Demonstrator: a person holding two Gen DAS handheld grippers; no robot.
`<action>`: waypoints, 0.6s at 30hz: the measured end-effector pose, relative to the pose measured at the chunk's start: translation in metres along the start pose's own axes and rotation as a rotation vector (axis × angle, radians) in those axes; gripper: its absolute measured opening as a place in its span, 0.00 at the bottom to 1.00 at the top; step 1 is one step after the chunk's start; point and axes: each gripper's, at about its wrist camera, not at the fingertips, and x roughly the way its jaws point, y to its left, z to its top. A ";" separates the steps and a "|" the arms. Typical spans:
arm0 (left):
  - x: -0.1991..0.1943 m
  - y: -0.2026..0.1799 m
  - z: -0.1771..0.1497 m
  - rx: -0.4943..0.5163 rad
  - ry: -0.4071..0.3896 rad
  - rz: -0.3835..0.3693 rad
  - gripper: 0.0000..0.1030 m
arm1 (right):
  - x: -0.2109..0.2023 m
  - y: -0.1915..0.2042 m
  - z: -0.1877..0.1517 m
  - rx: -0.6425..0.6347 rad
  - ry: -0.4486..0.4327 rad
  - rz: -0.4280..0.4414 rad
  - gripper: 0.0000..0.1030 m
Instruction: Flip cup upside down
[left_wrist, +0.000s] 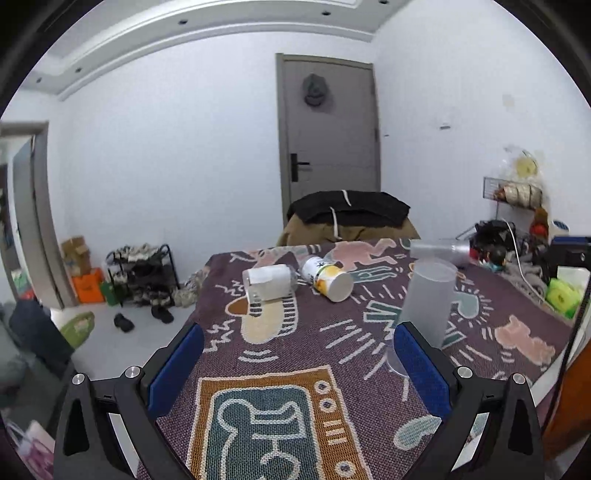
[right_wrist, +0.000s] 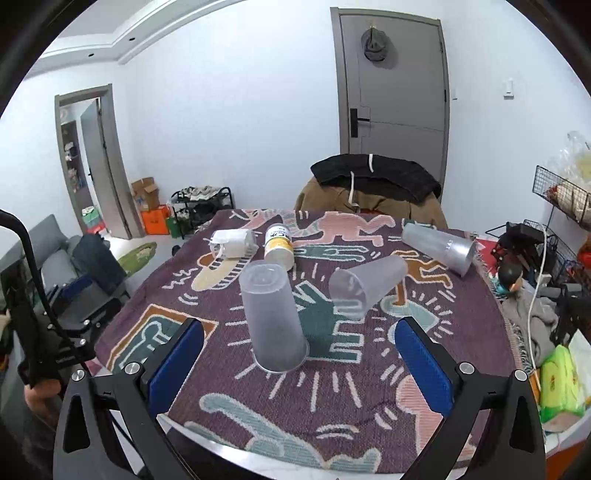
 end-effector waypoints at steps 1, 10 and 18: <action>-0.002 -0.003 0.000 0.013 0.002 0.002 1.00 | -0.002 -0.001 -0.002 0.000 -0.007 -0.003 1.00; -0.018 -0.023 -0.001 0.064 0.008 -0.022 1.00 | -0.014 -0.015 -0.024 0.022 -0.042 0.015 1.00; -0.029 -0.036 -0.006 0.094 -0.012 -0.045 1.00 | -0.021 -0.025 -0.048 0.037 -0.073 0.026 1.00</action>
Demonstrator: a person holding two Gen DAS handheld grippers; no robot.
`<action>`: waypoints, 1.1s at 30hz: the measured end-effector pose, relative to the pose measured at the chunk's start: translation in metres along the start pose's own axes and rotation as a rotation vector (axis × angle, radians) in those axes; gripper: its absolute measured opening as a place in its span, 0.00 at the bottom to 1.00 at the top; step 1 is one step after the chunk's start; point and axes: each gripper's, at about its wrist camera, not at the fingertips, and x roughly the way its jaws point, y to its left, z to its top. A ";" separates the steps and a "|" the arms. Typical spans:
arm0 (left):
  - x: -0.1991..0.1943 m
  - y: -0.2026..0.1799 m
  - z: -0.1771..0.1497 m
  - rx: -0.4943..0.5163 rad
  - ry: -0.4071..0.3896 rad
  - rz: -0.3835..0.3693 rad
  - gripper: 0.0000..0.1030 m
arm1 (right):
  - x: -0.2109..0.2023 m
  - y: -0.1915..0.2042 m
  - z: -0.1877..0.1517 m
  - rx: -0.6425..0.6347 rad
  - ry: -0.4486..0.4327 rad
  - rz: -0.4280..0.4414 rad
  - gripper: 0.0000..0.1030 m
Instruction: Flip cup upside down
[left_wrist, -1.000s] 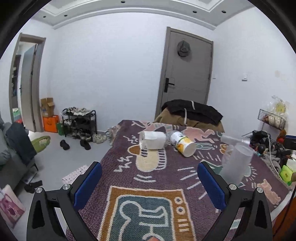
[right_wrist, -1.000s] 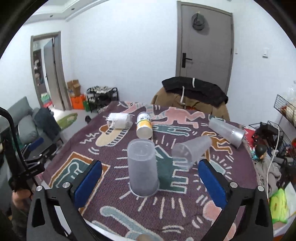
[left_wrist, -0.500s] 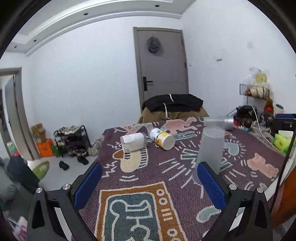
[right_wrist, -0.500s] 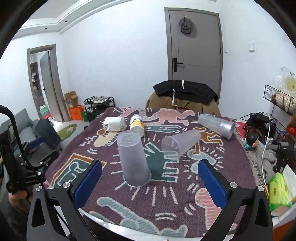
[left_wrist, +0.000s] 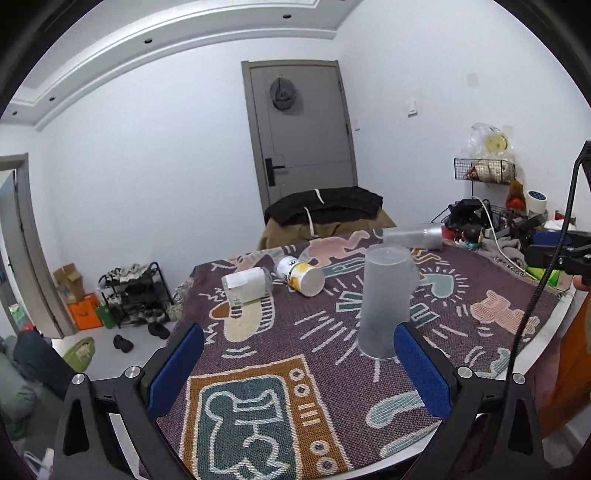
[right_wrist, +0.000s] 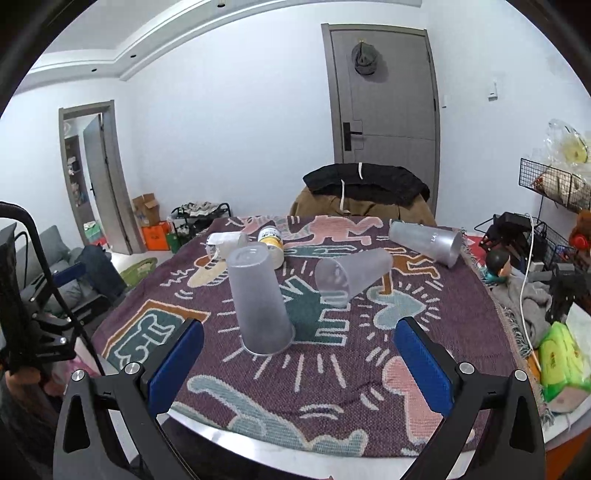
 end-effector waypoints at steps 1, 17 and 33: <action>0.000 -0.001 -0.001 0.000 0.001 -0.008 1.00 | -0.001 -0.002 -0.003 0.008 -0.005 0.004 1.00; -0.002 -0.006 -0.026 -0.083 -0.022 -0.001 1.00 | -0.005 -0.006 -0.041 -0.008 -0.066 -0.006 1.00; -0.003 0.002 -0.032 -0.110 -0.014 -0.003 1.00 | 0.005 0.017 -0.048 -0.048 -0.033 0.007 1.00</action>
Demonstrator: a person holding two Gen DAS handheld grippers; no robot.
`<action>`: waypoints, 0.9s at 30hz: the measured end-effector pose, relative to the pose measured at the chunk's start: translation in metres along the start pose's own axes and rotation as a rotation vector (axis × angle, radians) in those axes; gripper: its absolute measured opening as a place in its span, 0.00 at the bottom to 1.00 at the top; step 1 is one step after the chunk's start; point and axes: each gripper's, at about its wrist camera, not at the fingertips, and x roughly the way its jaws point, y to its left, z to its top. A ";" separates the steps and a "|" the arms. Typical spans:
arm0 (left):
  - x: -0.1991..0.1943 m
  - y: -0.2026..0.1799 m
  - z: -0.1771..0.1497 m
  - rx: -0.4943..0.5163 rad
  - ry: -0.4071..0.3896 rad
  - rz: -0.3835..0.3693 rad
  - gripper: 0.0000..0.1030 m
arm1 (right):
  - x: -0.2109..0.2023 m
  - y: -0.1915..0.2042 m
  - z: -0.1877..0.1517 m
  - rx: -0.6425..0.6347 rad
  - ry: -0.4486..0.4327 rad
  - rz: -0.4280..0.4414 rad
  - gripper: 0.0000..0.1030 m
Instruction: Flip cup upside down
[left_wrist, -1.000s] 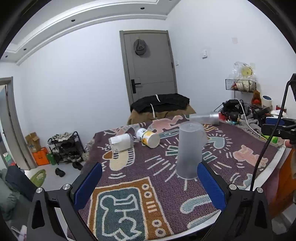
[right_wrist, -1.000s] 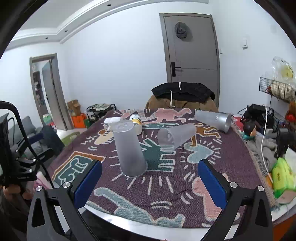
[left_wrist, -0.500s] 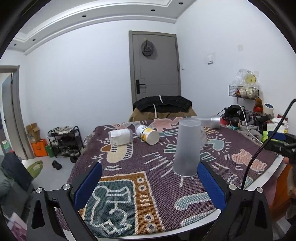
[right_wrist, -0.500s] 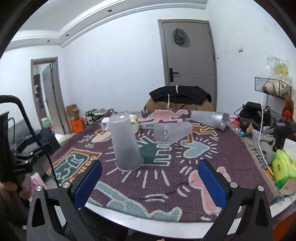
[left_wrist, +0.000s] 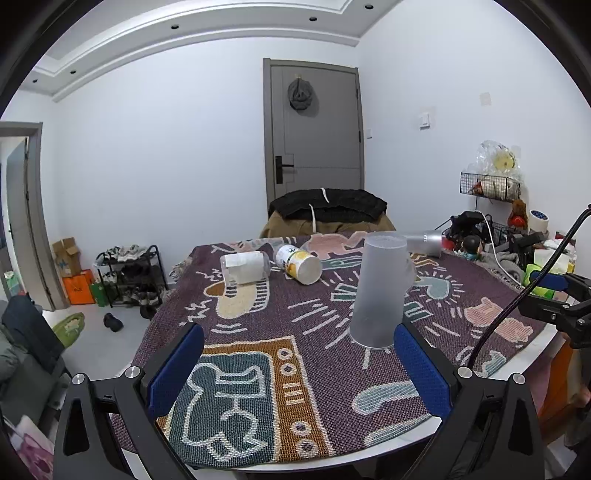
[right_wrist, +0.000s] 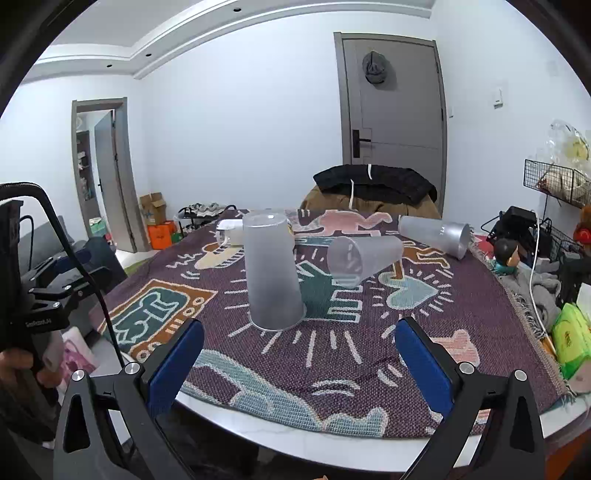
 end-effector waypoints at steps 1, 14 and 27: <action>0.000 0.000 0.000 0.000 0.000 0.000 1.00 | 0.000 0.000 0.000 0.002 0.002 0.001 1.00; 0.000 0.000 0.000 -0.002 -0.007 0.008 1.00 | 0.002 -0.003 -0.001 0.017 0.014 -0.012 1.00; -0.002 0.000 0.000 0.008 -0.003 0.006 1.00 | -0.001 -0.007 0.000 0.030 0.011 -0.023 1.00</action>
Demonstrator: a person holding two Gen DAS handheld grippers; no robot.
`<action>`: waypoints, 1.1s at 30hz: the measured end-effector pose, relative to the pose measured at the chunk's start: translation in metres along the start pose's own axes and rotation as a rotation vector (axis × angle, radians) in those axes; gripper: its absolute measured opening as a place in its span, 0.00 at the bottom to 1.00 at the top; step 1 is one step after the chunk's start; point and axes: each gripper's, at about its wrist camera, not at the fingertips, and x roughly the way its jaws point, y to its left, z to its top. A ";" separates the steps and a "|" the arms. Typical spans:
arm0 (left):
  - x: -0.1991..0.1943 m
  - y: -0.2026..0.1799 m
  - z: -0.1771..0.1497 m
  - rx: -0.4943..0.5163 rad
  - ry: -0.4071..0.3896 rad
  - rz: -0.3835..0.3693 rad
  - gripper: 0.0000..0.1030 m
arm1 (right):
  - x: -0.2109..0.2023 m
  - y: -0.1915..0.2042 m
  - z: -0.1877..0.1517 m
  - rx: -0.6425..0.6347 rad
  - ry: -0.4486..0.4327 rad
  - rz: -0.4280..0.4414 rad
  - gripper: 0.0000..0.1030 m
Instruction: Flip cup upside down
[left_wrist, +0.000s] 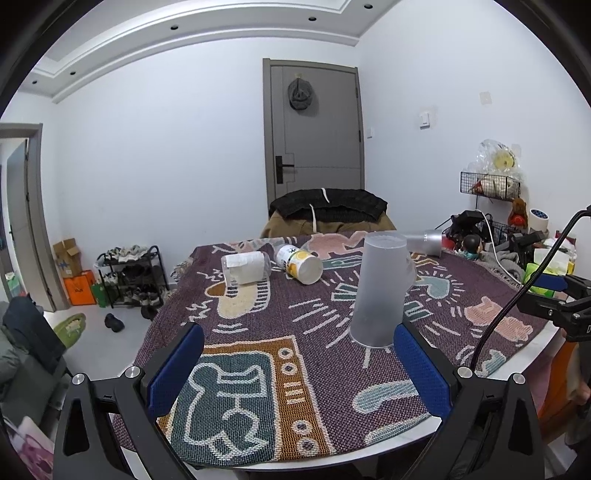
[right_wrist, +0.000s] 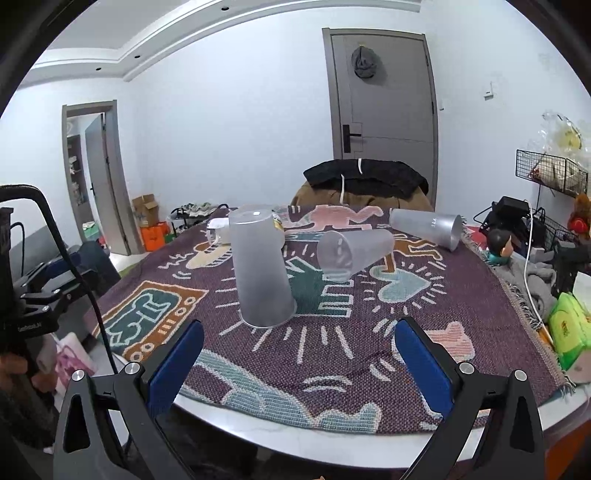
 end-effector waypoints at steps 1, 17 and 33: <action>0.000 0.000 0.000 0.001 0.000 0.001 1.00 | 0.000 0.000 0.000 0.003 0.000 0.001 1.00; -0.001 0.001 0.002 -0.012 -0.007 -0.009 1.00 | 0.006 0.004 -0.001 -0.003 0.016 0.000 1.00; -0.006 0.004 0.007 -0.024 -0.026 0.008 1.00 | 0.004 -0.001 -0.002 0.015 0.013 -0.005 1.00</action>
